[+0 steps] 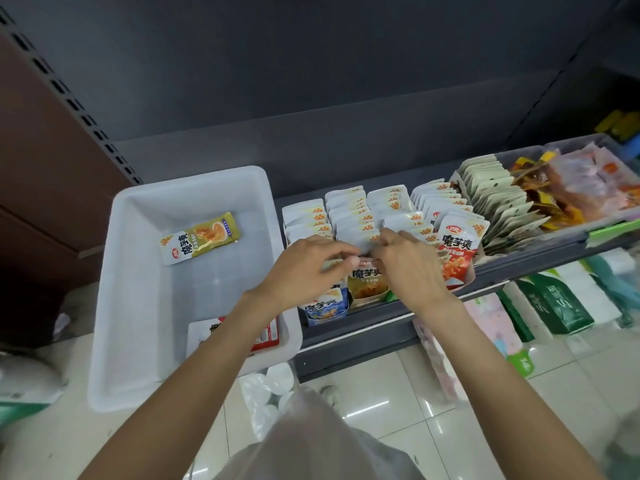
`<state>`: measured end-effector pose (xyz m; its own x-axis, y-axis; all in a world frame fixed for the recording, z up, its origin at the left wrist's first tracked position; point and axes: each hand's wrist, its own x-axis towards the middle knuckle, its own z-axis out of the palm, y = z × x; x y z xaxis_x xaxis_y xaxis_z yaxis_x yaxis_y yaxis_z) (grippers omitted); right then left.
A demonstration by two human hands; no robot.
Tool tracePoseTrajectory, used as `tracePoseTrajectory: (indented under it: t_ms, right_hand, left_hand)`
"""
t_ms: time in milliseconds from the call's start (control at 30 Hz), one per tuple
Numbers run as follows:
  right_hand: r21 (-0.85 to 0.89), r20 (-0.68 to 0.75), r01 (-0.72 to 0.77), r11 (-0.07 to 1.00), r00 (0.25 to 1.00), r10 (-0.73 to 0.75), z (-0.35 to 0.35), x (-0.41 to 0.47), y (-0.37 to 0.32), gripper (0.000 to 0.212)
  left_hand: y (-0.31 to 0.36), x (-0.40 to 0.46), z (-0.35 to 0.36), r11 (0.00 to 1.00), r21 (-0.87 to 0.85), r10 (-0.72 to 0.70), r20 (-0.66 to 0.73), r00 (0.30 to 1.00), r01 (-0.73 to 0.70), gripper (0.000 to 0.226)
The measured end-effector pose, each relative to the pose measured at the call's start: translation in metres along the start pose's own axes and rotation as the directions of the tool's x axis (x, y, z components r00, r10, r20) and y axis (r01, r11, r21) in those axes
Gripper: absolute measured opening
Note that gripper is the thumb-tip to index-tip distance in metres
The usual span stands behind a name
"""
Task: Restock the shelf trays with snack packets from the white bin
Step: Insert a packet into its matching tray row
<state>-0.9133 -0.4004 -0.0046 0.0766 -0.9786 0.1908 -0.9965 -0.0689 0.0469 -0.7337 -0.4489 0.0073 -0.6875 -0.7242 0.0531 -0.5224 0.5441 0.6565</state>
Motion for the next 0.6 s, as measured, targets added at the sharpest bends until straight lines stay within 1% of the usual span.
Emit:
tracePoseTrajectory:
  t_ms: [33, 67, 100, 133, 200, 233, 267, 300, 333, 367, 400, 433, 500, 567, 600]
  right_hand:
    - [0.013, -0.007, -0.004, 1.000, 1.000, 0.004, -0.003, -0.001, 0.000, 0.018]
    - [0.042, -0.045, -0.006, 0.999, 0.999, 0.008, -0.008, -0.002, 0.001, 0.018]
    - [0.102, -0.103, -0.002, 0.995, 0.995, 0.012, -0.014, -0.005, 0.000, 0.019]
    - [0.197, -0.155, 0.012, 0.980, 0.988, 0.019, -0.023, -0.008, -0.005, 0.019]
    - [0.435, -0.228, 0.056, 0.899, 0.972, 0.050, -0.044, -0.015, -0.023, 0.020]
    - [0.535, -0.244, 0.089, 0.840, 0.968, 0.053, -0.054, -0.018, -0.037, 0.022]
    - [0.616, -0.243, 0.130, 0.777, 0.969, 0.030, -0.061, -0.020, -0.053, 0.023]
    - [0.678, -0.218, 0.167, 0.715, 0.976, -0.020, -0.063, -0.020, -0.070, 0.023]
    - [0.721, -0.175, 0.192, 0.666, 0.980, -0.093, -0.061, -0.020, -0.088, 0.022]
    - [0.740, -0.121, 0.210, 0.639, 0.976, -0.180, -0.057, -0.017, -0.104, 0.022]
    - [0.733, -0.061, 0.227, 0.641, 0.961, -0.271, -0.049, -0.012, -0.120, 0.022]
    - [0.704, 0.012, 0.245, 0.667, 0.934, -0.357, -0.038, -0.006, -0.136, 0.023]
    - [0.621, 0.190, 0.263, 0.738, 0.863, -0.468, -0.012, 0.008, -0.167, 0.028]
    - [0.500, 0.355, 0.268, 0.824, 0.804, -0.477, 0.019, 0.022, -0.193, 0.038]
    - [0.399, 0.439, 0.285, 0.872, 0.775, -0.454, 0.031, 0.029, -0.204, 0.045]
  left_hand:
    - [0.001, -0.001, -0.002, 1.000, 0.011, 0.014, -0.029, 0.999, -0.014, 0.033]
    - [0.002, -0.005, -0.005, 0.999, 0.024, 0.030, -0.085, 0.996, -0.028, 0.034]
    - [0.001, -0.010, -0.009, 0.998, 0.030, 0.051, -0.171, 0.984, -0.047, 0.034]
    - [-0.002, -0.019, -0.016, 0.997, 0.020, 0.074, -0.283, 0.956, -0.071, 0.033]
    - [-0.014, -0.044, -0.031, 0.992, -0.026, 0.095, -0.490, 0.867, -0.124, 0.026]
    - [-0.023, -0.060, -0.040, 0.990, -0.051, 0.080, -0.547, 0.833, -0.129, 0.022]
    - [-0.034, -0.076, -0.049, 0.990, -0.082, 0.045, -0.564, 0.824, -0.111, 0.019]
    - [-0.045, -0.093, -0.058, 0.990, -0.120, -0.005, -0.538, 0.843, -0.070, 0.017]
    - [-0.057, -0.109, -0.066, 0.987, -0.162, -0.072, -0.468, 0.881, -0.005, 0.016]
    - [-0.071, -0.123, -0.072, 0.980, -0.179, -0.149, -0.361, 0.921, 0.089, 0.017]
    - [-0.086, -0.135, -0.075, 0.970, -0.142, -0.229, -0.245, 0.942, 0.198, 0.021]
    - [-0.102, -0.144, -0.075, 0.954, -0.051, -0.300, -0.157, 0.941, 0.296, 0.026]
    - [-0.129, -0.153, -0.072, 0.905, 0.125, -0.405, -0.044, 0.913, 0.407, 0.039]
    - [-0.147, -0.151, -0.066, 0.860, 0.187, -0.497, 0.085, 0.864, 0.476, 0.053]
    - [-0.154, -0.147, -0.062, 0.844, 0.218, -0.524, 0.144, 0.840, 0.489, 0.061]
